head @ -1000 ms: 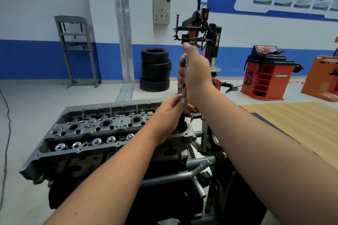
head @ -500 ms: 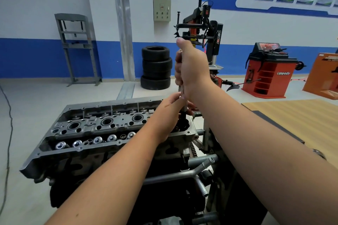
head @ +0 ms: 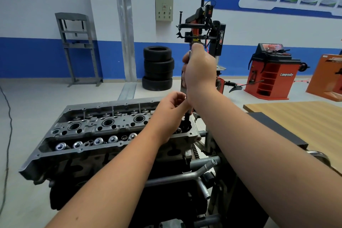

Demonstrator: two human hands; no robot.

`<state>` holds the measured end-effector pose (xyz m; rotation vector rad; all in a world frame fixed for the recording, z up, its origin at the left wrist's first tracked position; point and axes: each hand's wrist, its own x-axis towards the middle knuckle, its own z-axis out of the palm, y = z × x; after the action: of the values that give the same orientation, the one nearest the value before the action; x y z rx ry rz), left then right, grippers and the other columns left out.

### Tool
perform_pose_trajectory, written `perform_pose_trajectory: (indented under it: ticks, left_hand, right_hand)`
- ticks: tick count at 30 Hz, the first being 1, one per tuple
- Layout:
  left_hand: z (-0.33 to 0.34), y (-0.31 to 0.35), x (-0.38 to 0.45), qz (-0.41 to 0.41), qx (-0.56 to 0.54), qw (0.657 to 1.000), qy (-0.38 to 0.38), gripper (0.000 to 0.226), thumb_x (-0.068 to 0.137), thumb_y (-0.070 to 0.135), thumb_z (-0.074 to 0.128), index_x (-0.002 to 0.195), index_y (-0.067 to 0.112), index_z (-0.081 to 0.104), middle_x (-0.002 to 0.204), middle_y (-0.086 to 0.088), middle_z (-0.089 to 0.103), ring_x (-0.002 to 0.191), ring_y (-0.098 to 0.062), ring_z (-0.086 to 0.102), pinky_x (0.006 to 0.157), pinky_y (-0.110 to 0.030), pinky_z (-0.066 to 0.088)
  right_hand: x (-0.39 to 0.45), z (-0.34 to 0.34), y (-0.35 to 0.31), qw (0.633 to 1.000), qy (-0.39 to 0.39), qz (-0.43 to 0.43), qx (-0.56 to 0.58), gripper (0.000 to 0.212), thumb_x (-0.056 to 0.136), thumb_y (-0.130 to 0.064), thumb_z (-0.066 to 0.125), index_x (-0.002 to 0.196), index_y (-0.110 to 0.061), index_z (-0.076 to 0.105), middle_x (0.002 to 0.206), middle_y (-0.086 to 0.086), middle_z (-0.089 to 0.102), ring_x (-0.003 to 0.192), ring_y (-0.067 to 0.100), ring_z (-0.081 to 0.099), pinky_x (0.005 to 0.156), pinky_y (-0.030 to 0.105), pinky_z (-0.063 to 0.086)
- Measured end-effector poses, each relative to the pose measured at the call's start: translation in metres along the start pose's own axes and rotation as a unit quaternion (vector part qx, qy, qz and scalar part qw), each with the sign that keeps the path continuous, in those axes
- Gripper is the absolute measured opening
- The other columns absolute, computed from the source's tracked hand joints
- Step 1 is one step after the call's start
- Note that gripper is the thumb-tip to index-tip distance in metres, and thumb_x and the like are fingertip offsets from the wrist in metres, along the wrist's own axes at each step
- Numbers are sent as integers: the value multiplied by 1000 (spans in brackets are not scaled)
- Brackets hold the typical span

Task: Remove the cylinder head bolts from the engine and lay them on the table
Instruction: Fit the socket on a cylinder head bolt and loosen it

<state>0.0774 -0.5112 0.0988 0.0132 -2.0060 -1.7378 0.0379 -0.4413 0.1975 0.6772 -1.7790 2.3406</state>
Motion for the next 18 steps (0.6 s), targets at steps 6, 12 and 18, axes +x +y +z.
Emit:
perform_pose_trajectory:
  ticks: [6,12,18]
  left_hand:
    - [-1,6,-4,-31,-3,999,-39,32,111,42,43,109,27,71,95,9,76,88,-6,72,86,-36,48]
    - [0,5,-4,-19,8,1000,-20,29,108,42,49,105,23,70,86,13,76,82,-3,72,77,-28,48]
    - [2,9,-5,-11,-15,1000,1,25,108,28,55,111,7,67,85,0,72,71,-4,66,63,-16,49]
  right_hand:
    - [8,-12,-1,990,-117,60,55,38,95,-41,49,64,-19,47,47,-6,35,40,13,27,43,23,25]
    - [9,-18,5,983,-144,49,101,37,94,-46,50,69,-18,48,48,-6,33,41,12,26,41,23,25]
    - [-7,-26,34,988,-128,-82,32,26,101,-38,56,99,-13,48,62,-5,52,49,11,46,47,26,42]
